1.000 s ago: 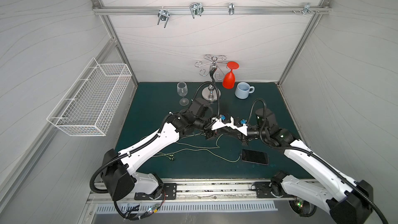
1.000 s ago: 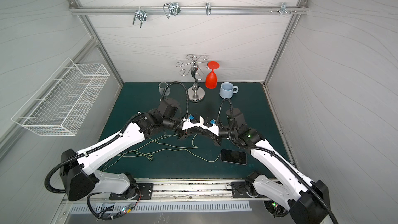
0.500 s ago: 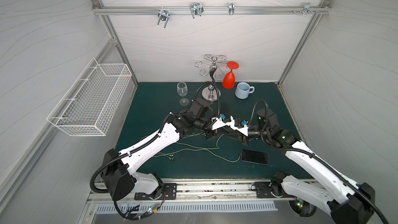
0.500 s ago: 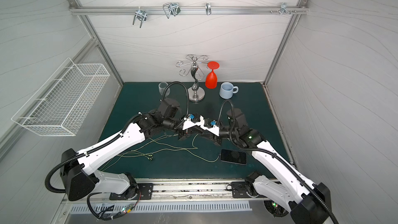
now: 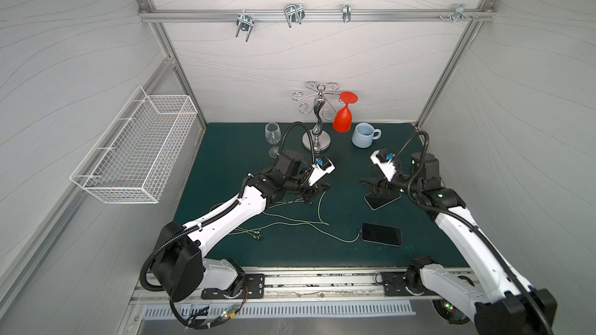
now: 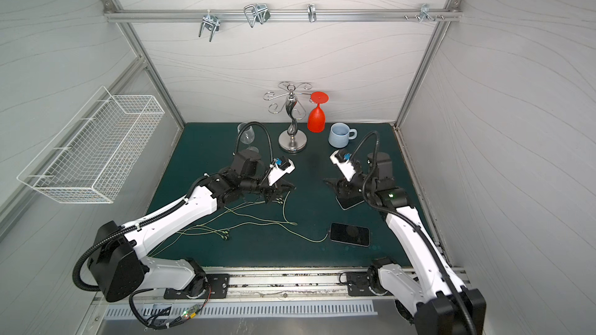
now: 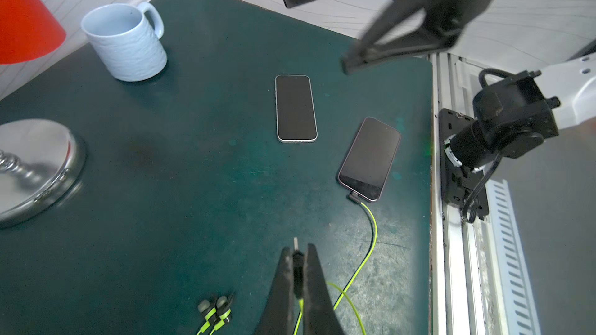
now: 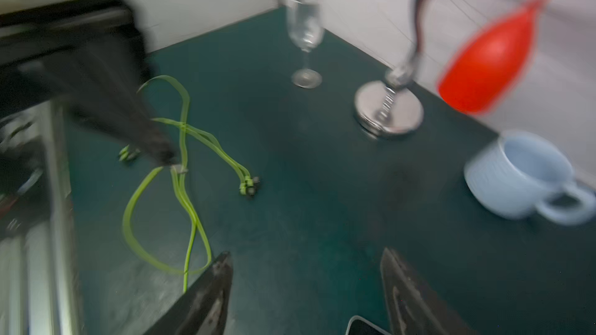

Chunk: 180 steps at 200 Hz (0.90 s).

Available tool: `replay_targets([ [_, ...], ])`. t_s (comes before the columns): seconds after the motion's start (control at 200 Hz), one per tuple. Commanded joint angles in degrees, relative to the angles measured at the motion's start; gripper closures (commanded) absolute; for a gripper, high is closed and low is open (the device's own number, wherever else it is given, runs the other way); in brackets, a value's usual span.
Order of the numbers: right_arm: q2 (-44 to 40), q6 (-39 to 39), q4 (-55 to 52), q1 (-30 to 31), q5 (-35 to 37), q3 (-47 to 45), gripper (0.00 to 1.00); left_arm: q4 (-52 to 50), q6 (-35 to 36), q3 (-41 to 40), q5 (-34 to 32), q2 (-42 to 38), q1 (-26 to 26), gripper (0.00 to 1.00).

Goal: Plug wired earphones into phones
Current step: Pick up the wired earphone from the center of the board, then pick up the phone at the center of the board.

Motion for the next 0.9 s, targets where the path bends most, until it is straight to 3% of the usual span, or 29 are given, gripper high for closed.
replay_targets([
  [0.0,8.68,25.39,-3.23,-6.37,12.94,4.07,0.24,9.25,-9.14,-1.76,-1.30,-1.60,0.49,1.00],
  [0.115,17.55,37.79,-6.74,-12.73,14.01,6.19,0.28,11.43,-14.01,-3.54,-1.68,-1.90,0.61,1.00],
  [0.22,21.98,43.15,-5.72,-15.36,16.81,5.58,0.34,11.78,-16.65,-4.70,-2.32,-2.34,0.67,1.00],
  [0.345,27.13,43.89,-4.11,-17.46,18.94,5.56,0.35,11.15,-17.39,-5.95,-3.25,-3.67,0.67,1.00],
  [0.61,37.96,44.77,-7.29,-20.86,15.32,7.97,0.30,9.67,-17.78,-8.43,-6.42,-6.64,0.67,1.00],
  [0.896,34.96,46.53,-7.59,-20.30,9.34,1.40,0.29,9.25,-18.16,-8.98,-7.31,-6.47,0.73,1.00],
])
